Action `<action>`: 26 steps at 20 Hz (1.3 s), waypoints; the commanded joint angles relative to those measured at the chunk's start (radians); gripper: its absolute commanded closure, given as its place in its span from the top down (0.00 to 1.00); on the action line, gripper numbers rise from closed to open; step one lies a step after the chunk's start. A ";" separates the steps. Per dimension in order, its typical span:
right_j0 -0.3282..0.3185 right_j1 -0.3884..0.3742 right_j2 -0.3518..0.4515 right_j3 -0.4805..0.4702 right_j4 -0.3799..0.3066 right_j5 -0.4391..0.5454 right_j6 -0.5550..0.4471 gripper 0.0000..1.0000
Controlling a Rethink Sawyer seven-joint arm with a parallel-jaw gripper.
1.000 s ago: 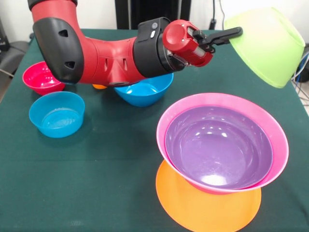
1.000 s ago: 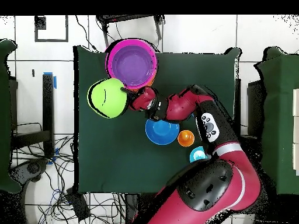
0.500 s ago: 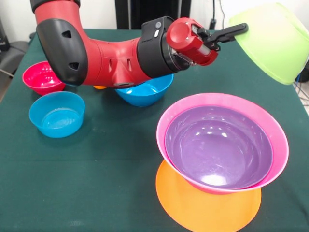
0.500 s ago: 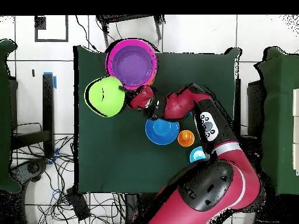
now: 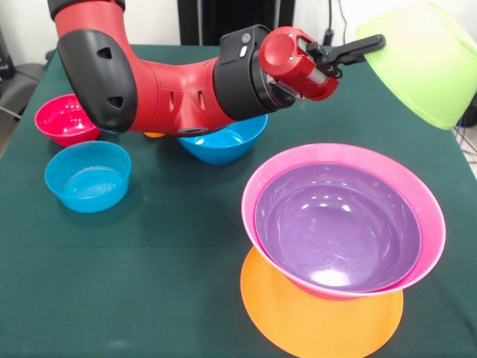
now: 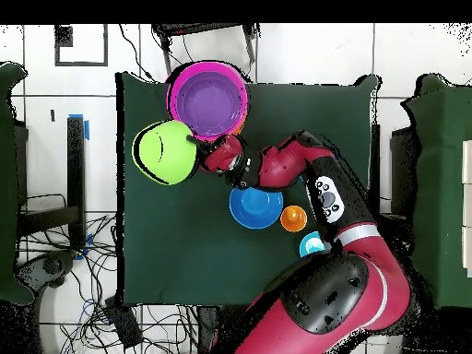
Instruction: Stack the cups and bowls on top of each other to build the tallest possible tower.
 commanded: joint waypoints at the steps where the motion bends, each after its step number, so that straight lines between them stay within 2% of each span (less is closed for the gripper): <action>1: 0.018 0.004 0.010 -0.055 -0.051 0.111 0.366 0.00; 12: 0.054 -0.001 -0.043 -0.092 -0.068 0.072 0.363 0.00; 14: 0.070 -0.004 -0.072 -0.096 -0.070 0.068 0.366 0.00; 18: 0.073 -0.001 -0.069 -0.107 -0.074 0.041 0.364 0.00; 26: 0.065 -0.005 -0.056 -0.124 -0.080 0.115 0.349 0.00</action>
